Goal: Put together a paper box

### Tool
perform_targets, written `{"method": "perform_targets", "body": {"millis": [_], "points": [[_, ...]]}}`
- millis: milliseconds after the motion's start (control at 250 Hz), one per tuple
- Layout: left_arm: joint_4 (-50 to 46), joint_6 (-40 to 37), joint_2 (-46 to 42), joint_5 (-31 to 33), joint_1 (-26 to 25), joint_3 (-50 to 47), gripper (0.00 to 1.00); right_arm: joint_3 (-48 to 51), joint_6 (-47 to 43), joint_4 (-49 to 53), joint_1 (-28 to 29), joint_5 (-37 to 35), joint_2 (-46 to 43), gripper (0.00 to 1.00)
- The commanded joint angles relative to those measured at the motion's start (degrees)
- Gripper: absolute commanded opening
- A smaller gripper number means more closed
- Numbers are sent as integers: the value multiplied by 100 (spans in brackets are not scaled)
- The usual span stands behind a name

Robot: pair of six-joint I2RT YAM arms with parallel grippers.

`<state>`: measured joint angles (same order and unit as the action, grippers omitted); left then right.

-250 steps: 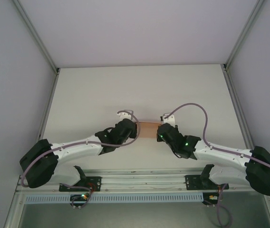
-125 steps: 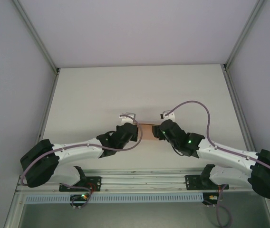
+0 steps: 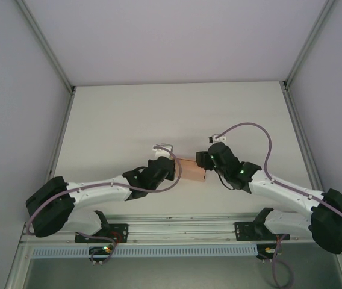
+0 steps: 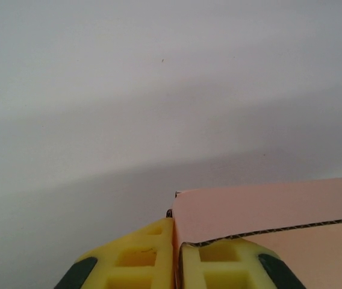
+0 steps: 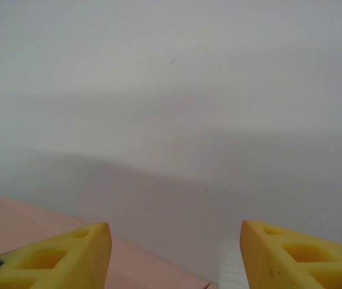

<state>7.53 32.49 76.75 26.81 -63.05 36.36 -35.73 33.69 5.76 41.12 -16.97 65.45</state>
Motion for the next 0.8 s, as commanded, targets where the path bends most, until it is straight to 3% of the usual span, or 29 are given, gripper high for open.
{"method": "perform_targets", "body": {"millis": [0,375,503,703,795], "points": [[-1054,-164,153,-521,-105,-191,15,332,368,-53,-18,294,50,58],[-1606,-928,-602,-1222,-85,114,52,706,683,-61,-1,431,24,57],[-1737,-1185,-843,-1625,-68,203,74,760,754,-160,10,466,51,56],[-1693,-1242,-943,-2028,-26,408,99,860,797,-193,18,484,90,55],[-1704,-1031,-950,-2154,100,592,100,960,800,-264,16,485,65,55]]}}
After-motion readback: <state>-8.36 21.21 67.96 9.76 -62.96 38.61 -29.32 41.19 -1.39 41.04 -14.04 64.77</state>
